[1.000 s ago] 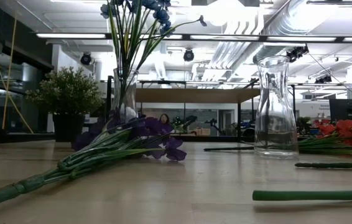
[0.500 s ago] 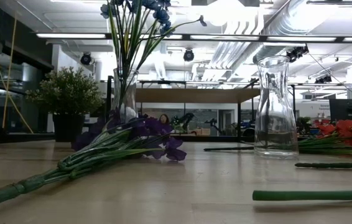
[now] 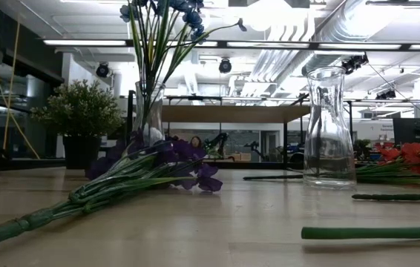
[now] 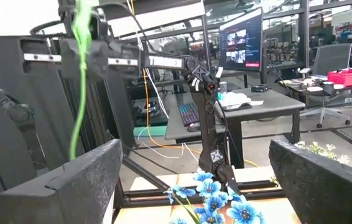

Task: Pick and place flowers into a vace then onto a shelf
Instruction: Put the orange flower into the left transparent vase

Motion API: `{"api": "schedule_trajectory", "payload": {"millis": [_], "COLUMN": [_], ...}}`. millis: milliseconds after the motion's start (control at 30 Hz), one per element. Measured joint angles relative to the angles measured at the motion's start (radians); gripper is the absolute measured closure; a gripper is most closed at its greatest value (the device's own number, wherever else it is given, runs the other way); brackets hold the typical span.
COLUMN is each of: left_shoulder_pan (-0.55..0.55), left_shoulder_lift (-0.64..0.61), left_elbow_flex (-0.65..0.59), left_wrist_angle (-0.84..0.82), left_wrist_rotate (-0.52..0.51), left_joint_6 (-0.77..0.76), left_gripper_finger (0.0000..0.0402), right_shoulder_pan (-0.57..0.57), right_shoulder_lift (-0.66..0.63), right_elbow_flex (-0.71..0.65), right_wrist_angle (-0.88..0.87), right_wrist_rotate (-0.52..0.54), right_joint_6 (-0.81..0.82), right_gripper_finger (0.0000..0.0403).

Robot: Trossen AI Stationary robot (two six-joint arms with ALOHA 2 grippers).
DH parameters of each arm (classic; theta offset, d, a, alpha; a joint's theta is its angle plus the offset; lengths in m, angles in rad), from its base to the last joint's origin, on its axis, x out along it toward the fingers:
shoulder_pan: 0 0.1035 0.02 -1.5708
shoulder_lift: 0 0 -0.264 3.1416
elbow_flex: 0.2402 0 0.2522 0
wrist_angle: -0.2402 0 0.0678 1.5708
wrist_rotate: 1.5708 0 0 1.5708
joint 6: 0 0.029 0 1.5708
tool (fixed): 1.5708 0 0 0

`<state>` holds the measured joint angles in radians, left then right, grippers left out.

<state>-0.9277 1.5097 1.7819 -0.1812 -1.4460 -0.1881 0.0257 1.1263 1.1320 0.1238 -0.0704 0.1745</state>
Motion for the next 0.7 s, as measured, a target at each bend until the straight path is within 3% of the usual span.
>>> {"api": "schedule_trajectory", "payload": {"millis": [133,433,700], "left_shoulder_pan": [-0.038,-0.041,-0.04], "left_shoulder_lift": [0.0,0.0,-0.064], "left_elbow_flex": [-0.056,-0.128,-0.128], "left_wrist_angle": [-0.003,-0.068,-0.132], "left_wrist_rotate": [-0.119,-0.127,-0.126], "left_joint_6": [-0.053,-0.073,0.077], "left_gripper_finger": [0.0377,0.0377,0.0377], "right_shoulder_pan": [0.0,0.0,0.0], "right_shoulder_lift": [0.0,0.0,0.0], "right_elbow_flex": [0.0,0.0,0.0], "right_wrist_angle": [0.0,0.0,0.0], "right_wrist_rotate": [0.0,0.0,0.0], "right_joint_6": [0.0,0.0,0.0], "right_gripper_finger": [0.0008,0.0008,0.0008]}}
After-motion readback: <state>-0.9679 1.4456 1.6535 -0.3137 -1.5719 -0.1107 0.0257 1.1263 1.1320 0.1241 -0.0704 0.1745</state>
